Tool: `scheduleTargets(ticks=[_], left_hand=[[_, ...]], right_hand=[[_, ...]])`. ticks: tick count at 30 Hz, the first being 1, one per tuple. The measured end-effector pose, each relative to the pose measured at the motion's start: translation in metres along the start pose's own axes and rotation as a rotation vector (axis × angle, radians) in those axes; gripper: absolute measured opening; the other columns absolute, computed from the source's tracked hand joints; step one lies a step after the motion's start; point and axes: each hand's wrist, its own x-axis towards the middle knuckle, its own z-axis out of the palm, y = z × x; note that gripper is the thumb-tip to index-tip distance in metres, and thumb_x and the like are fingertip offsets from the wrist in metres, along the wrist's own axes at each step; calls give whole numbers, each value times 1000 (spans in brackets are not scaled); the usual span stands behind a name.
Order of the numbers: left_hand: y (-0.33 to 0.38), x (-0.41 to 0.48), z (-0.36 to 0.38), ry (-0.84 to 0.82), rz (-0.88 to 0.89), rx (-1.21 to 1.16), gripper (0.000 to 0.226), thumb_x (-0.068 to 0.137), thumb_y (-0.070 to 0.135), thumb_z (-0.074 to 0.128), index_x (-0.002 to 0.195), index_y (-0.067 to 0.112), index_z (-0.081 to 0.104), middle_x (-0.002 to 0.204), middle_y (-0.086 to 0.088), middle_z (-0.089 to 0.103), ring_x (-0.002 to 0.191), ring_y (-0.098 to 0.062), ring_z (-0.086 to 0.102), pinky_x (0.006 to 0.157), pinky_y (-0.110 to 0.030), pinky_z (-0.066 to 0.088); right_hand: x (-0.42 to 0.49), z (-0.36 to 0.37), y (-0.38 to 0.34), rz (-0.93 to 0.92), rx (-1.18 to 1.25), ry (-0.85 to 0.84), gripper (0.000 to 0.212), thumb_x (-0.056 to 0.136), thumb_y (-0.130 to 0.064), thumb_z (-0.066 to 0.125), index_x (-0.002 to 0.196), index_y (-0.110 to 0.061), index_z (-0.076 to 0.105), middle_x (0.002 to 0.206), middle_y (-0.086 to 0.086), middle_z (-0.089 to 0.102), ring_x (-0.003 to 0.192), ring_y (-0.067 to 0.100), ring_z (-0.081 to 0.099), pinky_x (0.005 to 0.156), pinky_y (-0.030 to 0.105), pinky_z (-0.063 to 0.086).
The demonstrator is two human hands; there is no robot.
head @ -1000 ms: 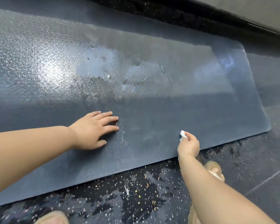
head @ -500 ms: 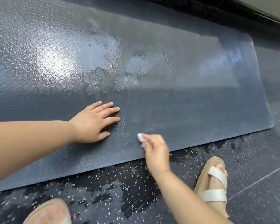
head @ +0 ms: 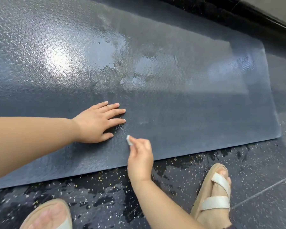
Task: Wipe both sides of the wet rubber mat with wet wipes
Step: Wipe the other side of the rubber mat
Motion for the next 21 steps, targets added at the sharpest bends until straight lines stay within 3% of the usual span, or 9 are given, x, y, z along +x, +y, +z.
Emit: scheduleTargets(ticks=[3, 5, 7, 9, 11, 14, 18, 21], left_hand=[[0, -2, 0, -2, 5, -3, 62, 95, 55, 28, 149, 38, 3, 158, 8, -12, 144, -16, -16, 111, -32, -19], [-1, -3, 0, -1, 9, -2, 61, 95, 55, 27, 149, 38, 3, 158, 8, -12, 144, -16, -16, 111, -32, -19], [-3, -4, 0, -1, 18, 5, 61, 96, 54, 27, 149, 38, 2, 158, 8, -13, 144, -16, -16, 111, -32, -19], [-4, -5, 0, -2, 22, 12, 61, 96, 54, 26, 149, 38, 2, 158, 8, -13, 144, -16, -16, 111, -32, -19], [-5, -6, 1, -7, 25, 15, 60, 96, 53, 26, 149, 38, 2, 158, 8, -13, 144, -16, -16, 111, -32, -19], [-5, -7, 2, -1, 29, 21, 60, 96, 54, 25, 149, 38, 1, 158, 8, -13, 144, -16, -16, 110, -32, -20], [-6, -8, 5, 19, 27, 41, 62, 96, 55, 23, 150, 36, 0, 158, 8, -13, 144, -16, -17, 109, -32, -22], [-7, -9, 5, 16, 31, 44, 62, 96, 56, 23, 150, 35, 1, 158, 8, -12, 144, -16, -16, 109, -32, -22]], right_hand=[[17, -20, -2, -94, -21, -70, 15, 88, -12, 63, 91, -23, 72, 87, -13, 54, 80, 2, 57, 78, 5, 40], [56, -41, -6, -73, 24, 88, 22, 90, -9, 59, 92, -27, 70, 98, 1, 61, 85, 12, 61, 88, 21, 47], [100, -65, -8, 16, 17, 278, 22, 92, -5, 52, 103, -15, 68, 112, 15, 60, 87, 18, 60, 94, 35, 48], [134, -83, -8, 118, -32, 378, 25, 93, -7, 49, 112, -8, 65, 119, 16, 57, 88, 19, 59, 87, 29, 48], [147, -83, -4, 198, -46, 392, 27, 93, -9, 48, 116, -10, 63, 121, 13, 57, 89, 18, 56, 70, 16, 42], [117, -46, -8, 136, -194, 375, 30, 92, -5, 46, 113, -15, 64, 115, 10, 54, 98, 26, 57, 70, 12, 29], [35, 10, -10, -221, -280, 128, 23, 91, -9, 55, 107, -17, 69, 99, 4, 55, 89, 21, 56, 83, 19, 38], [25, 2, -10, -279, -182, -118, 19, 89, -8, 60, 103, -16, 71, 92, -4, 54, 87, 9, 56, 84, 9, 39]])
